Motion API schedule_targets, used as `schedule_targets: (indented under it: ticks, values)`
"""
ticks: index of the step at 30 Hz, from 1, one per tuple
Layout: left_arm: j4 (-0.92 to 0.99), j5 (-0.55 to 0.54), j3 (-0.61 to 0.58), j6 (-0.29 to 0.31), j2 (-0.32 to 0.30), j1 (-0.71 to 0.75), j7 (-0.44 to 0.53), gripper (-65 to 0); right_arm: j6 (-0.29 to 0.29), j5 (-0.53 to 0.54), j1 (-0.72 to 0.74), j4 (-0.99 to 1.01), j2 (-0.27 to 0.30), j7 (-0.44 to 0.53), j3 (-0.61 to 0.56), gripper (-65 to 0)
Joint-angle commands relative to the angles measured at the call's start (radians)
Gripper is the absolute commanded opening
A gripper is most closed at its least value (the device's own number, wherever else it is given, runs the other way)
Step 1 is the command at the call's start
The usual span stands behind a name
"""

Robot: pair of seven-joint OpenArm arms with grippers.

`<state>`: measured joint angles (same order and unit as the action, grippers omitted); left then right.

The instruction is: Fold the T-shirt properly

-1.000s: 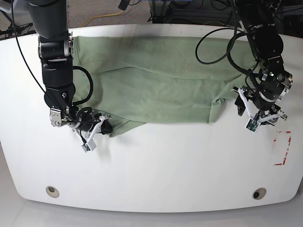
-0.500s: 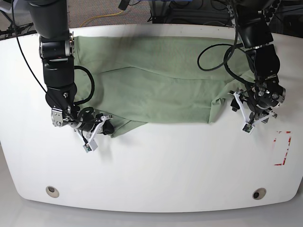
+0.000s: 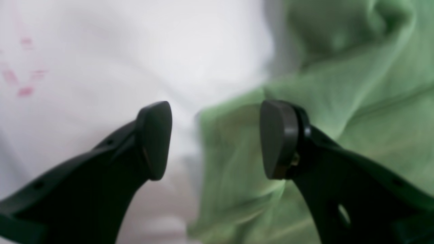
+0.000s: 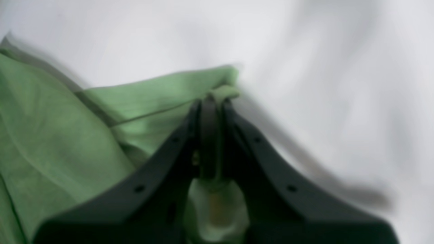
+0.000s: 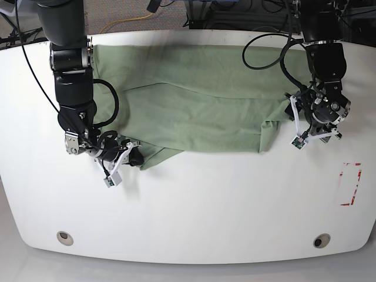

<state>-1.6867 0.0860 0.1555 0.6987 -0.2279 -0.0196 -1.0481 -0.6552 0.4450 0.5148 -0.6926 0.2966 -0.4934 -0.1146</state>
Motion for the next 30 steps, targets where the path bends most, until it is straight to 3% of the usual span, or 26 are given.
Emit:
schedule_targets:
  ticks: [1, 7, 11, 13, 16, 24, 30]
  values:
    - [-0.092, -0.010, -0.009, -0.001, -0.018, 0.022, 0.009, -27.1, -0.004, -0.010, 0.023, -0.011, 0.008, -0.009, 0.003, -65.0]
    - [-0.195, -0.010, -0.052, -0.001, -0.021, 0.085, 0.006, -27.1, -0.004, -0.010, 0.025, -0.011, 0.008, -0.009, 0.003, -65.0]
    - [-0.209, -0.010, 0.009, -0.001, -0.008, 0.068, 0.006, -27.1, -0.004, -0.010, 0.025, -0.011, 0.006, -0.009, 0.003, -65.0]
    - [-0.204, -0.002, 0.039, -0.001, 0.029, 0.020, 0.006, -27.1, -0.004, -0.010, 0.025, -0.011, 0.006, -0.009, 0.003, -65.0]
    - [-0.157, -0.004, 0.091, -0.001, 0.084, -0.030, 0.006, -26.8, -0.004, -0.010, 0.025, -0.011, 0.006, -0.011, 0.003, -65.0]
    - [0.061, -0.002, 0.095, -0.001, 0.157, -0.161, 0.009, -26.8, -0.004, -0.010, 0.023, -0.011, 0.006, -0.011, 0.003, -65.0]
    - [0.167, -0.012, 0.094, -0.001, 0.167, -0.185, 0.009, -26.8, -0.004, -0.010, 0.023, -0.011, 0.006, -0.011, 0.005, -65.0]
